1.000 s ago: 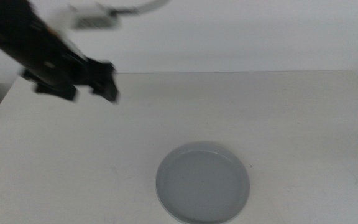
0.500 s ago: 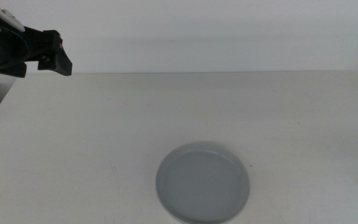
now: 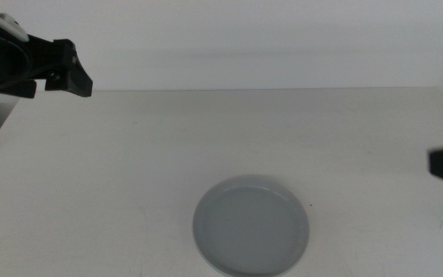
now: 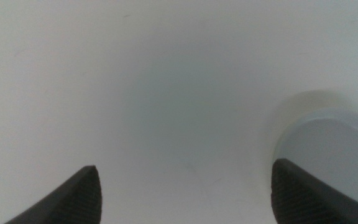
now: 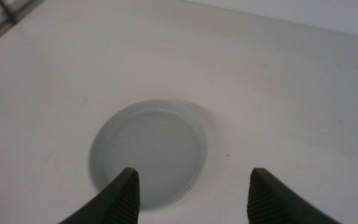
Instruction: Stack the three bowls on top of each other.
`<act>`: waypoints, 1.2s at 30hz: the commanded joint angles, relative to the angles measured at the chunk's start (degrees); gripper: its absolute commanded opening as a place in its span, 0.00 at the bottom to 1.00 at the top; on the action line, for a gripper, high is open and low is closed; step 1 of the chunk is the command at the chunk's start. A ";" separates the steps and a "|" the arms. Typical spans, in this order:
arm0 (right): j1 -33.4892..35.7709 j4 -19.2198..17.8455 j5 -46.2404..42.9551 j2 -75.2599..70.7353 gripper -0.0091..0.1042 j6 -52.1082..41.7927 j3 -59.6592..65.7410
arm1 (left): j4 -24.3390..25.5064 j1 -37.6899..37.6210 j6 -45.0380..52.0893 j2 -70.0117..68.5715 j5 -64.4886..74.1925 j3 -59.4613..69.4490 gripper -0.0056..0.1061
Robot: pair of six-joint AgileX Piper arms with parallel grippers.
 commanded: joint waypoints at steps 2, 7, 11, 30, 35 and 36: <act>-0.09 -3.81 -8.16 6.45 0.47 5.39 -4.75 | -3.40 -0.36 1.30 -4.78 -4.74 -0.46 0.99; -4.77 -6.08 -2.08 17.48 0.47 7.00 -16.03 | -3.34 -0.36 6.31 -6.59 -6.37 -0.38 0.99; -13.28 -2.07 2.50 23.48 0.45 0.90 -25.07 | -2.56 -0.31 8.20 -8.53 -6.50 -0.34 0.99; -18.50 -0.19 -17.88 -7.26 0.43 -12.13 4.49 | -4.56 -0.31 8.93 -36.15 -28.19 29.63 0.99; -18.17 -2.28 -19.79 -17.17 0.43 -10.21 13.32 | -4.64 -0.31 8.93 -44.41 -35.71 39.70 0.99; -18.17 -2.21 -19.78 -18.53 0.43 -9.95 14.45 | -4.59 -0.31 8.93 -45.98 -36.77 41.07 0.99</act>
